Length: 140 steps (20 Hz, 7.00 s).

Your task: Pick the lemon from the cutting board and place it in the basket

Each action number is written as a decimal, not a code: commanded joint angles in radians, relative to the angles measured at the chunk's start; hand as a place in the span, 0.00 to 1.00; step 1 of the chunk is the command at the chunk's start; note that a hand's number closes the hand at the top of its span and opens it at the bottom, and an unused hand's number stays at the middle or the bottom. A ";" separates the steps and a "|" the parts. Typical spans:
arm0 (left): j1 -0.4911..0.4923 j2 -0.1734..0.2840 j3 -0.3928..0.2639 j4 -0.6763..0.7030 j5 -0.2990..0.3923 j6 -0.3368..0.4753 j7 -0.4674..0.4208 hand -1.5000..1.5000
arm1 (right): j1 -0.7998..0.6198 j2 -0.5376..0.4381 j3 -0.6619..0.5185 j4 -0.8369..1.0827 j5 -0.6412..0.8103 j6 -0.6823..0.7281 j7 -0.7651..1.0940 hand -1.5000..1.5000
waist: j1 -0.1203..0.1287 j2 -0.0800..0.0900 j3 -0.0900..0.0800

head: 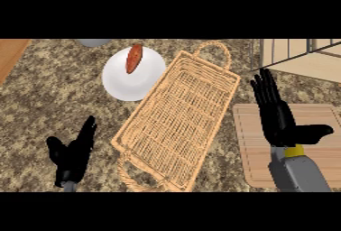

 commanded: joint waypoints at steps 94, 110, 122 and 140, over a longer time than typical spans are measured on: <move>-0.182 -0.030 0.234 -0.184 -0.371 -0.427 -0.085 0.50 | 0.285 -0.122 -0.212 -0.299 1.108 0.487 0.288 0.00 | -0.021 0.007 -0.006; -0.147 -0.094 0.239 -0.308 -0.403 -0.442 0.007 0.50 | 0.241 -0.119 -0.260 -0.147 1.183 0.493 0.247 0.00 | -0.022 0.005 -0.006; -0.213 -0.074 0.294 -0.201 -0.408 -0.476 -0.043 0.50 | 0.174 -0.135 -0.200 0.032 1.246 0.527 0.172 1.00 | -0.021 0.007 -0.006; -0.222 -0.099 0.264 -0.242 -0.429 -0.475 -0.002 0.50 | 0.189 0.202 0.192 -0.208 1.540 0.397 0.531 1.00 | 0.013 0.000 -0.012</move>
